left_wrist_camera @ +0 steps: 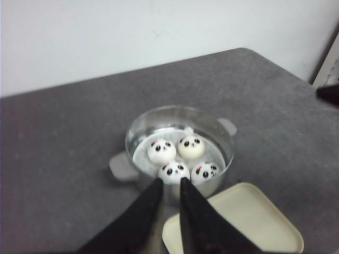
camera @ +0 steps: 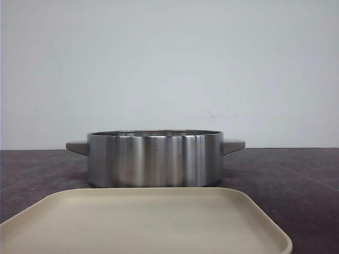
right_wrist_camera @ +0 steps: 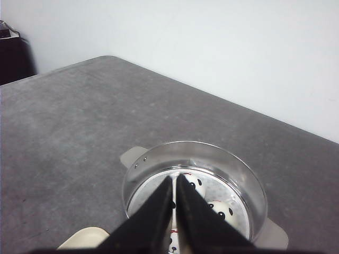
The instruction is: Steam buns
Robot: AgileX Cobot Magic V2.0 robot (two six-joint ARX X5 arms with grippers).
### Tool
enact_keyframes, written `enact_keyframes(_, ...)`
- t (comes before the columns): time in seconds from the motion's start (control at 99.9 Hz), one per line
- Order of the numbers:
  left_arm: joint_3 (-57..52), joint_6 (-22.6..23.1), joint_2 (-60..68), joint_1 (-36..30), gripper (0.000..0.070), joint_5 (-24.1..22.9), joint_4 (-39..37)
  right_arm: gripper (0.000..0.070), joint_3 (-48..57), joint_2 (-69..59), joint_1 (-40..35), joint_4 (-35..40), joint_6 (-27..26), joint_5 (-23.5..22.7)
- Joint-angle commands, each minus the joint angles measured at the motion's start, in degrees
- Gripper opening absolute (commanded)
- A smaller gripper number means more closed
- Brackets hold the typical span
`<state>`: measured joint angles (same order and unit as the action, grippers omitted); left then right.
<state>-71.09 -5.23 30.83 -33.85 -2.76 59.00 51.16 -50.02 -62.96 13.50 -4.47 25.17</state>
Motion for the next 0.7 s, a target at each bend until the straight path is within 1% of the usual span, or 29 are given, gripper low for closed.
enact_keyframes(0.0,3.37,-2.12,-1.90,-0.35,0.0010,-0.52,-1.42,0.0007,1.01,-0.44,-0.68,-0.68,0.39,0.13)
enact_keyframes(0.08,5.42,-2.34,-3.43,-0.35,0.0010,-0.68,-0.35,0.0007,1.01,-0.44,-0.68,-0.68,0.39,0.15)
enact_keyframes(0.25,5.20,-3.26,-4.00,-0.35,0.0012,-0.20,3.41,0.0007,1.01,-0.44,-0.68,-0.87,0.39,0.15)
enact_keyframes(0.691,5.18,-3.34,-3.98,-0.35,0.0015,-0.22,2.73,0.0007,1.01,-0.44,-0.70,-1.09,0.39,0.15)
